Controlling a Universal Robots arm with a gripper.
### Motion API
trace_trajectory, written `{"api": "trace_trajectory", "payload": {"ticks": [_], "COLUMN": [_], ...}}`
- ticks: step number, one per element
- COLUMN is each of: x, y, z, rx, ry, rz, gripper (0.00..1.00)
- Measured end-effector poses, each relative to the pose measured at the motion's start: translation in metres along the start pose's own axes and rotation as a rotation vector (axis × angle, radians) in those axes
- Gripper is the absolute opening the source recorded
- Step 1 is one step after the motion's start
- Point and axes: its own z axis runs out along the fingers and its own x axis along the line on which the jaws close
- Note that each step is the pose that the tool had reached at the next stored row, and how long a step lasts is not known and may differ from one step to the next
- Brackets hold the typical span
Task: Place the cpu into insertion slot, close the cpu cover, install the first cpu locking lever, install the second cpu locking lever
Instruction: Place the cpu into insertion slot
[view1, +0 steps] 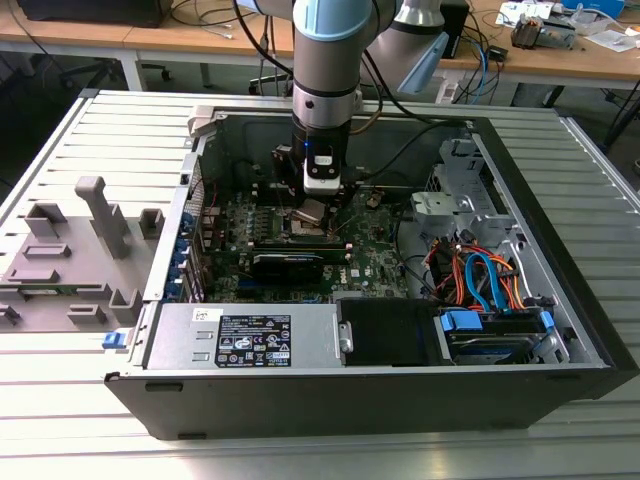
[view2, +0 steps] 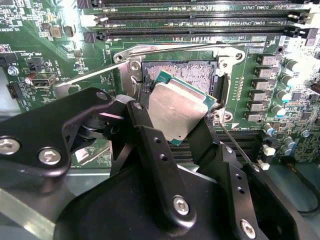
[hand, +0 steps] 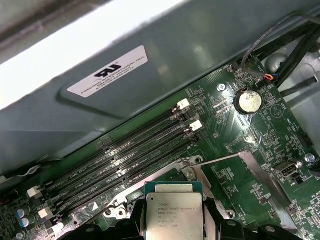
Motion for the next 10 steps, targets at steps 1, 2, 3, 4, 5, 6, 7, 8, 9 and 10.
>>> {"api": "trace_trajectory", "payload": {"ticks": [1, 2, 3, 4, 5, 6, 7, 8, 9, 10], "x": [0.0000, 0.0000, 0.0000, 0.0000, 0.0000, 0.0000, 0.0000, 0.0000, 0.0000, 0.0000], "y": [0.0000, 0.0000, 0.0000, 0.0000, 0.0000, 0.0000, 0.0000, 0.0000, 0.0000, 0.0000], "z": [0.0000, 0.0000, 0.0000, 0.0000, 0.0000, 0.0000, 0.0000, 0.0000, 0.0000, 0.0000], "rx": [0.0000, 0.0000, 0.0000, 0.0000, -0.0001, -0.0001, -0.0001, -0.0001, -0.0001, -0.0001], "ry": [0.0000, -0.0001, 0.0000, -0.0001, -0.0001, -0.0001, -0.0001, -0.0001, -0.0001, -0.0001], "rz": [0.001, 0.002, 0.003, 0.004, 0.006, 0.007, 0.008, 0.009, 0.010, 0.011], "gripper": [0.55, 0.55, 0.55, 0.55, 0.55, 0.55, 0.55, 0.55, 0.55, 0.55]}}
